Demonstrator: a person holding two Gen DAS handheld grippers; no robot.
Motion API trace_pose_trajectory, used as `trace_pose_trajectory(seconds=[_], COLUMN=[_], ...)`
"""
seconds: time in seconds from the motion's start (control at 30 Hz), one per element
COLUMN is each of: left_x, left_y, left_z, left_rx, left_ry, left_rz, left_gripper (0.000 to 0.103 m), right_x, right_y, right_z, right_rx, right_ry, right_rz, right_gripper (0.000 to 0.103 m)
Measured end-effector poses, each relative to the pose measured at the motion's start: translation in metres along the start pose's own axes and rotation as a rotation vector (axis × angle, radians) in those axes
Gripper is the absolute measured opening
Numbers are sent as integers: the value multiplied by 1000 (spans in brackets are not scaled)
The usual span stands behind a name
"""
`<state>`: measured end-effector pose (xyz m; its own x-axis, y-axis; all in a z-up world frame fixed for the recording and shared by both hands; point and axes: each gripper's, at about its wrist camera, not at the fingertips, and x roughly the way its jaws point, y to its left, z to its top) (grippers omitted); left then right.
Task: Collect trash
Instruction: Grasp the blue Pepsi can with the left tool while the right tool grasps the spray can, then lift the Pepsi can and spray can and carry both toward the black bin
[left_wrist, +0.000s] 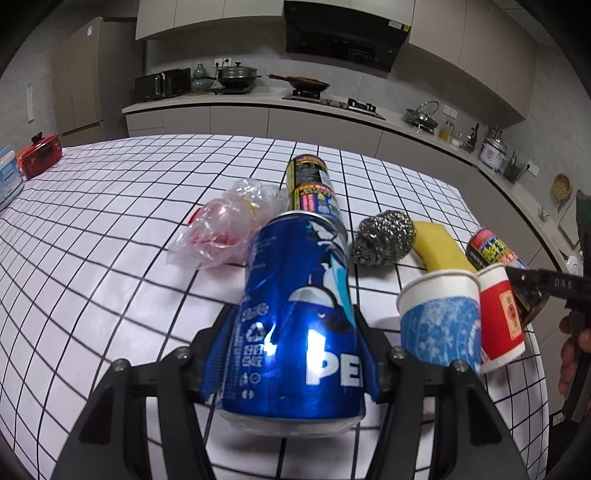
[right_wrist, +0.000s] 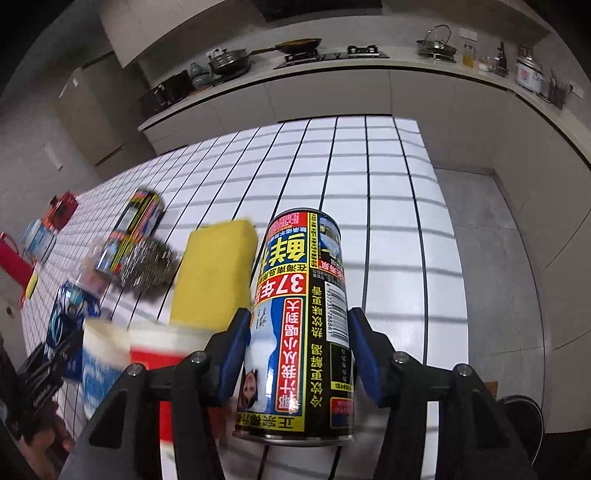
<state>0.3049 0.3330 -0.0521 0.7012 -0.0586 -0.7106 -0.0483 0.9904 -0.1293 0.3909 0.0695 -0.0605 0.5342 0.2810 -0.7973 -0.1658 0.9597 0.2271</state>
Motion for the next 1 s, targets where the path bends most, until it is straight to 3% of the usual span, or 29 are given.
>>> trace_pose_trajectory(seconds=[0.13,0.2,0.3,0.33,0.37,0.4,0.77,1.0], left_x=[6,8,8,8,7,7,-21,-41], left_y=[2,2,1,1,1,1,-11,-45], left_z=[-8,-9,-9,-8,-8,-8,-3,-7], left_rx=[-6,-12,-7,-4,-3,-3,-3,12], left_ry=[23,27,28,30,31,33,-29,-63], left_rz=[10,10,16,16,14,12,9,-13], left_gripper=[60,60,60,60,60,60,60,60], right_x=[9,14,24,26,26,26,-23,-57], right_y=[3,4,3,3,4,5,-2,-21], right_z=[-9,-7,-2,-1,0,2,-8,-28], right_rx=[-9,-21,-19,-25,-31,-34,-42,-40], right_ry=[61,70,101,105,106,107,16,-19], right_rz=[38,13,7,7,11,20,42,36], right_gripper=[56,64,66,64,54,55,55,55])
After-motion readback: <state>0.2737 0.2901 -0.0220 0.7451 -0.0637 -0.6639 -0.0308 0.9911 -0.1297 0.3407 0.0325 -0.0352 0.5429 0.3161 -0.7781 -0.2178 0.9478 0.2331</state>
